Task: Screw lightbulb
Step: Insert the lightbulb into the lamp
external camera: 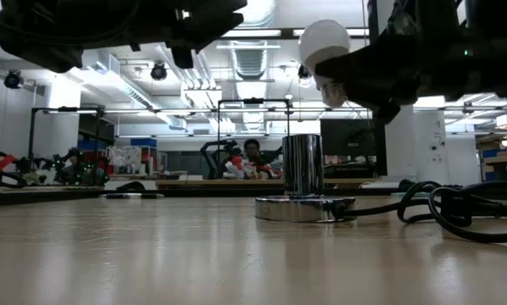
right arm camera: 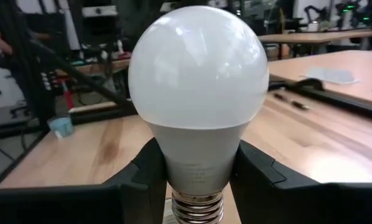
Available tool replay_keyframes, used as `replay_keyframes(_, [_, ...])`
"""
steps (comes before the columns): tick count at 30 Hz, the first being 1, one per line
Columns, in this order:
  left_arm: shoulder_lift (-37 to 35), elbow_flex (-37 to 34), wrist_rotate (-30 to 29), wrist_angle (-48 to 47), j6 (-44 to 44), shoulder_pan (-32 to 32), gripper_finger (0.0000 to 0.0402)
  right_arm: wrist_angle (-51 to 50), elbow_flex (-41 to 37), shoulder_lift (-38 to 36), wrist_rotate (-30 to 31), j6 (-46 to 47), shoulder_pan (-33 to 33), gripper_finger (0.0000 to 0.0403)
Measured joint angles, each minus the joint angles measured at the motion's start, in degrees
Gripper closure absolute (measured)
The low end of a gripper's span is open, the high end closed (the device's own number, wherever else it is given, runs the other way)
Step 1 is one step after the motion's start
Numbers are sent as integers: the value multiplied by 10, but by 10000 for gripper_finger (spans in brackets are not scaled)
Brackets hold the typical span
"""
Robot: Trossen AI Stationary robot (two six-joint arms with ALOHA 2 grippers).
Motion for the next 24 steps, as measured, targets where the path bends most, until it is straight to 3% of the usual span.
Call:
replay_keyframes(2, [3,7,-3,-1,1,0,249,59,9,41,-17,-10,-1,279])
replay_keyframes(9, [33,19,-16,-7,-4,0,249,59,47,117,-47,6,-11,279])
replay_keyframes(24, [88,57,-14,-85,-19,0,249,58,69,134,-64,-4,-39,279])
